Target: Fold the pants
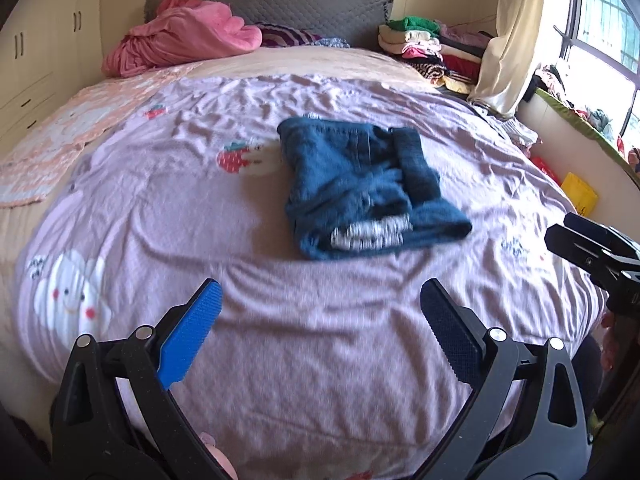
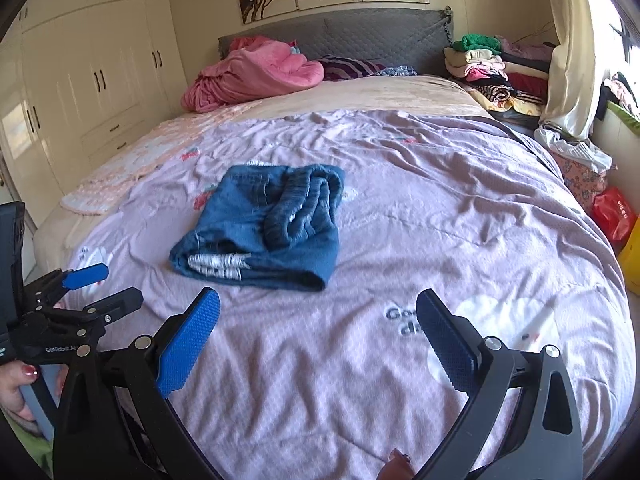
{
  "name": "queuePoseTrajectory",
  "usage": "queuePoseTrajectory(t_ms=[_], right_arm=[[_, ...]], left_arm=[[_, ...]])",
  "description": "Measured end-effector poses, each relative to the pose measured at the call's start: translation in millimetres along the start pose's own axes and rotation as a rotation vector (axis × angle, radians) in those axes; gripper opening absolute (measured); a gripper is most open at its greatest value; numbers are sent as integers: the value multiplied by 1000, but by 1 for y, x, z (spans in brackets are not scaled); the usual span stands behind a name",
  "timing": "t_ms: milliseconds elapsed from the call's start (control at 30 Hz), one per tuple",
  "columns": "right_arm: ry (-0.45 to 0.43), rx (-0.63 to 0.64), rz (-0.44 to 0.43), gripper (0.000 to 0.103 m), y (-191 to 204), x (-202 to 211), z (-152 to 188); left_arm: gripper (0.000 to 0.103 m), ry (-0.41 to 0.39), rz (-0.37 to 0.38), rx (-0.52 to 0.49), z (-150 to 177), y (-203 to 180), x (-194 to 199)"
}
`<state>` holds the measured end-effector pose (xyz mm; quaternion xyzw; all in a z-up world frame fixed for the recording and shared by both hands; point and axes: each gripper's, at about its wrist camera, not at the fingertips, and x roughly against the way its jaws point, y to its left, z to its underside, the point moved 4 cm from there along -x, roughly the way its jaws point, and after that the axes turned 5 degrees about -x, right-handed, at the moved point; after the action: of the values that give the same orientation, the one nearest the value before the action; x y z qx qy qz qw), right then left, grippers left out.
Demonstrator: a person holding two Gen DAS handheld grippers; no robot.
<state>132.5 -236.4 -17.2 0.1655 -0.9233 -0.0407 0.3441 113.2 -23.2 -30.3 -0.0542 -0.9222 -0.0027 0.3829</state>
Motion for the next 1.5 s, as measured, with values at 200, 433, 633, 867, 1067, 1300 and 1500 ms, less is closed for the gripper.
queuePoseTrajectory(t_ms=[200,433,633,867,1067,1300,1500], right_arm=[[4,-23,0,98,-4,9,15],[15,-38,0,98,-6,13,30],[35,-47,7,98,-8,11,44],[51,-50,8,98,-7,10,50],[56,-63,6,98,-9,9,52],[53,-63,6,98,-9,9,52],[59,-62,5,98,-7,10,52]], left_arm=[[93,7,-7,10,13,-3,4],[93,8,-2,8,23,-12,7],[93,22,9,-1,35,-18,7],[93,38,9,8,41,-18,3],[93,39,6,7,40,-18,3],[93,39,0,5,41,-18,2],[93,45,-10,2,41,-18,3]])
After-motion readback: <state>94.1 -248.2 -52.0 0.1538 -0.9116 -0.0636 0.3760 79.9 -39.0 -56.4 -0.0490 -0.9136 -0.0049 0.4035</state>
